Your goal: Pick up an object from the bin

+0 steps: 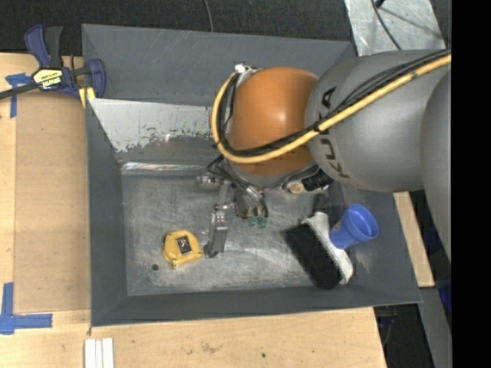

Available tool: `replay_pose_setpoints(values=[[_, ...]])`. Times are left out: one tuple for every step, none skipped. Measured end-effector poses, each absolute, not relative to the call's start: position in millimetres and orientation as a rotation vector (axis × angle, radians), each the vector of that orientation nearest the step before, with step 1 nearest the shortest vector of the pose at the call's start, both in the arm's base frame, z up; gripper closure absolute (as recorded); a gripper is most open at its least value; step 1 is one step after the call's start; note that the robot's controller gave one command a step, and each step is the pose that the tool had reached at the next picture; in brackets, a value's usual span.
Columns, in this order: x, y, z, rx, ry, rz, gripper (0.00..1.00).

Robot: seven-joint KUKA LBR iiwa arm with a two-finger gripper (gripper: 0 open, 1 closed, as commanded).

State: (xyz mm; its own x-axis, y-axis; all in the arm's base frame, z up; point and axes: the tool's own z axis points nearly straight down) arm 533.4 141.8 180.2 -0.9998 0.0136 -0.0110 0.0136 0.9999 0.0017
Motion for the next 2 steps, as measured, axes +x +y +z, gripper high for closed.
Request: replay_pose_setpoints(values=[[508.4,167.0,134.9,0.037,3.139,0.002,0.00],[523.9,179.3,73.1,-0.226,3.124,0.003,1.00]])
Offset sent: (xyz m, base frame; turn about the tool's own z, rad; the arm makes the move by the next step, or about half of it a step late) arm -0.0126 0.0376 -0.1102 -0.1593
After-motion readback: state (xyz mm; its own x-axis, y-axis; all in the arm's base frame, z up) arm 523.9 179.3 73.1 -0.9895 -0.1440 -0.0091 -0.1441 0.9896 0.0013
